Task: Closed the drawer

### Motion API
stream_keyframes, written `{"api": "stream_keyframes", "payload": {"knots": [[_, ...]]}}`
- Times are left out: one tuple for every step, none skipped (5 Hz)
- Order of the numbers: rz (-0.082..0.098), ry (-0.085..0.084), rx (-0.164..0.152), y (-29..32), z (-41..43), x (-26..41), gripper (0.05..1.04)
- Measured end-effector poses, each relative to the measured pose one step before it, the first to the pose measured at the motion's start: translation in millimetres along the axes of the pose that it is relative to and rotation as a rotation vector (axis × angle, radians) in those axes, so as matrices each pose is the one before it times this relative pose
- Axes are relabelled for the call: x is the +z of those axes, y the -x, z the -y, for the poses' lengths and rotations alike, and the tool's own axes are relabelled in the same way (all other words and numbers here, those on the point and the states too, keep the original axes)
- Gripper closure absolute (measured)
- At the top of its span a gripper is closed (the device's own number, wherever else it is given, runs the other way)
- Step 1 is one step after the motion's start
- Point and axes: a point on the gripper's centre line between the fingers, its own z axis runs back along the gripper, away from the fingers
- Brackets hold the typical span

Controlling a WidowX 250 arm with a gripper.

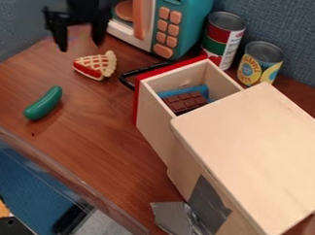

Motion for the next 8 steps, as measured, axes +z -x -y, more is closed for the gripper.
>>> {"api": "stream_keyframes", "payload": {"knots": [[0.0056, 0.0165, 0.0021, -9.49, -12.43, -12.29, 0.083], [0.0009, -0.0004, 0.0231, -7.06, -15.94, -10.53, 0.083], [0.0046, 0.0159, 0.0025, -11.75, -11.06, -8.14, 0.083], [-0.0129, -0.0133, -0.0066, -10.6, -11.46, -1.0, 0.083], [0.0282, 0.0189, -0.0066, -19.18, 0.51, -9.34, 0.083], [0.0139, 0.0101, -0.0291, -21.99, 3.58, -5.52, 0.083], [0.0054, -0.0094, -0.0375, -22.95, 4.65, 4.67, 0.083], [0.0073, 0.0045, -0.0408, -24.0, 12.22, -0.25, 0.083]]}}
